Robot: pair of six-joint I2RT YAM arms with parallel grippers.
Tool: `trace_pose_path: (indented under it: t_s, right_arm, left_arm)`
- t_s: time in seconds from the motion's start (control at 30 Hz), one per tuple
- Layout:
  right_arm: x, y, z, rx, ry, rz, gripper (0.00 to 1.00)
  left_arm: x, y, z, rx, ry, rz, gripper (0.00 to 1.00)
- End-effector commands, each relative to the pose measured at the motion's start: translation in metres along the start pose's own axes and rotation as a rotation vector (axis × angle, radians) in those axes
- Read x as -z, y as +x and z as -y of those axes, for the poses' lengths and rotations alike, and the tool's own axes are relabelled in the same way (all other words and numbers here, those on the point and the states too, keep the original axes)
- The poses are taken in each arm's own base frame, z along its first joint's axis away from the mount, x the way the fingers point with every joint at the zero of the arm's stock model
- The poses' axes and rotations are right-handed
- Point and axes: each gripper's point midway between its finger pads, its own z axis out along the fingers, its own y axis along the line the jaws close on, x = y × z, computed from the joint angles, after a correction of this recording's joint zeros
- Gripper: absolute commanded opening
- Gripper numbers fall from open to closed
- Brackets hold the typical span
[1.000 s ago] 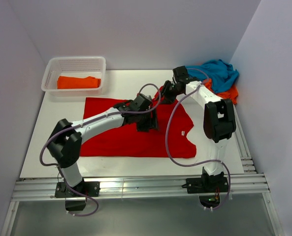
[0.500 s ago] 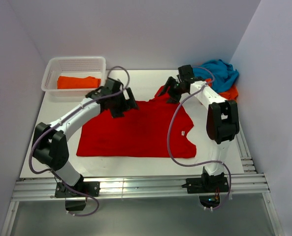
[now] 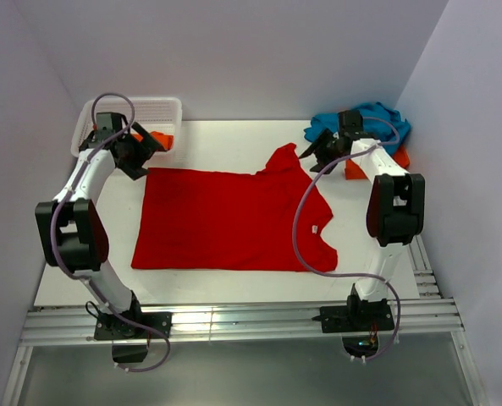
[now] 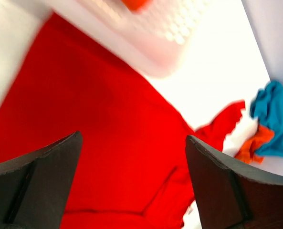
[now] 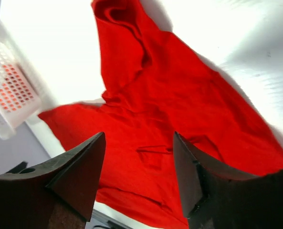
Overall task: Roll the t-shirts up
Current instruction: Fold the tshirt
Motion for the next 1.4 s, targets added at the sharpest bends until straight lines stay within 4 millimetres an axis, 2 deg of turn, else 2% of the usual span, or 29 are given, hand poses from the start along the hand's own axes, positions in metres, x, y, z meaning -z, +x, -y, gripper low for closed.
trace_pose_path:
  t_s: [0.0,0.17,0.47,0.67,1.1,1.37]
  right_arm:
    - [-0.009,-0.016,-0.023,-0.026,-0.061,0.036,0.62]
    - [-0.031,-0.027,-0.030,-0.029,-0.065,0.022,0.56]
    - [-0.064,-0.037,-0.031,-0.051,-0.034,0.005,0.52]
    - [-0.080,-0.028,-0.034,-0.049,-0.012,-0.018,0.51]
    - [-0.090,-0.005,-0.024,-0.071,0.031,-0.057,0.50]
    - [-0.096,0.002,-0.008,-0.078,0.088,-0.064,0.49]
  left_arm:
    - [-0.008,-0.024,0.005,0.019,0.025,0.019,0.94]
    - [-0.007,-0.035,-0.004,-0.007,-0.012,0.073,0.92]
    - [0.009,-0.036,-0.027,-0.041,-0.033,0.128,0.91]
    - [0.012,-0.038,-0.036,-0.054,-0.051,0.137,0.91]
    - [0.008,-0.046,-0.053,-0.025,-0.073,0.142,0.91]
    - [0.001,-0.051,-0.062,-0.013,-0.090,0.140,0.90]
